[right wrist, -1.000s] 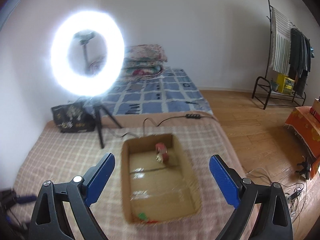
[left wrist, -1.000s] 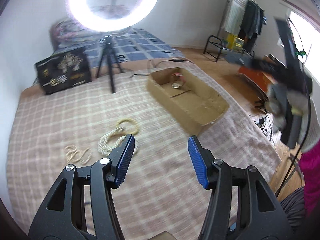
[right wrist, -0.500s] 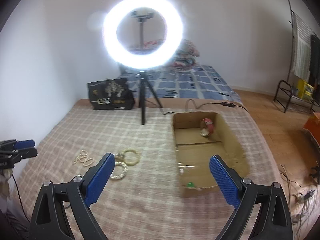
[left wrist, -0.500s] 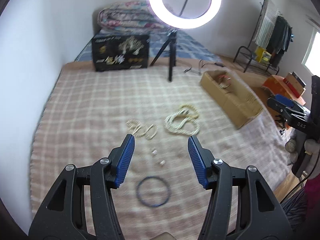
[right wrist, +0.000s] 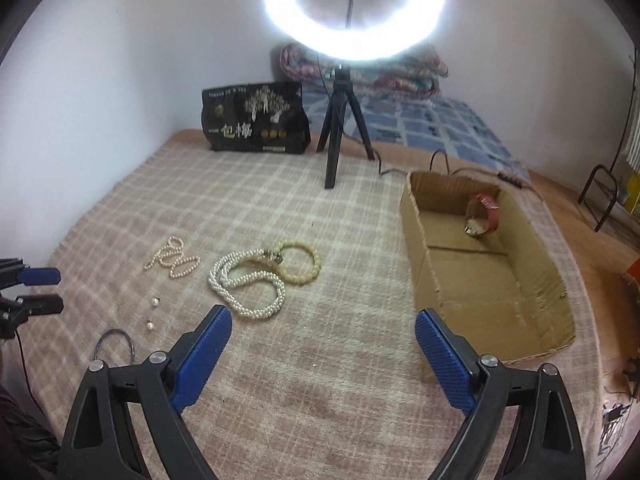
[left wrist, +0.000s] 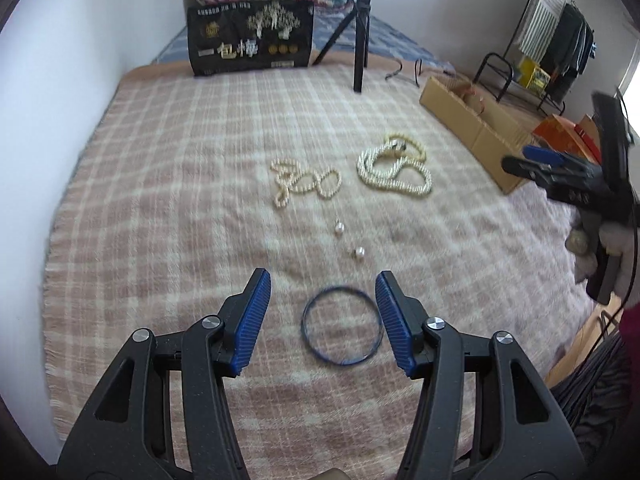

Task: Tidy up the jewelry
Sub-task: 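Close the left tool on the blue bangle while the right tool grasps the white pearl necklace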

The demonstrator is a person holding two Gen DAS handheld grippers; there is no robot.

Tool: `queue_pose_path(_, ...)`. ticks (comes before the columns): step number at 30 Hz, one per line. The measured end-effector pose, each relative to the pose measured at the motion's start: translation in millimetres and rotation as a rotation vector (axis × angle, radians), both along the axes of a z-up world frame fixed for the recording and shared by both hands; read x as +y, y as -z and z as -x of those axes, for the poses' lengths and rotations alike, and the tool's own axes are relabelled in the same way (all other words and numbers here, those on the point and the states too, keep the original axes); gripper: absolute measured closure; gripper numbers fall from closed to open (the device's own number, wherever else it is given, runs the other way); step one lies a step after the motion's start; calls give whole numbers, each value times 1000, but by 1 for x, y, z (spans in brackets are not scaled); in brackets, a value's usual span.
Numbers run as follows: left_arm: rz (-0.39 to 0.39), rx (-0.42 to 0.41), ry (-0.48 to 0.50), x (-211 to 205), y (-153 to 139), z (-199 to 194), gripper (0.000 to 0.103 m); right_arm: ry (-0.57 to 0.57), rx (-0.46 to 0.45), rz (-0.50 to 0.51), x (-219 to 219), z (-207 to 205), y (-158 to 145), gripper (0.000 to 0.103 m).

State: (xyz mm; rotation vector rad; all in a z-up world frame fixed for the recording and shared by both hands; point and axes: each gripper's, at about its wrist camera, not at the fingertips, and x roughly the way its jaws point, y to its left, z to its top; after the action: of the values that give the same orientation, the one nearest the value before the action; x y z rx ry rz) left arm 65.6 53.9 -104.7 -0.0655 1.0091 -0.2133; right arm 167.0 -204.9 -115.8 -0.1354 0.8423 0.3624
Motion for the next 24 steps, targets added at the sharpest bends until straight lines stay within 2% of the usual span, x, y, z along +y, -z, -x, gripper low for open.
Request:
queue_pose_path(1,-6,26,8,0,7,0,63,-3,26,-4,1,-5,5,16)
queue_pose_path(2,-11,43,11,0,12,-2,66,-4,40,-7,1,-8,8,20)
queue_pose_path(6,-28,113,24,-2,34,-4,67,-11,117,-22,6,-22,26,31)
queue_pose_path(9,-42,142,36,-3,44,-6,73,-19,154,-40,12,-31,36,37)
queue_pose_path(11,-50,153,39,-3,48,-8,73,-37,181,-50,20,-37,43,44)
queue_pose_path(16,-50,177,34,1,56,-12,73,-47,210,-38,36,-49,57,55)
queue_pose_path(18,-53,189,36,2,61,-13,73,-47,223,-33,41,-55,62,57)
queue_pose_path(20,-57,201,40,2,65,-14,78,-36,228,-20,45,-60,66,57)
queue_pose_path(24,-60,217,43,3,70,-15,78,-27,249,-30,48,-70,73,58)
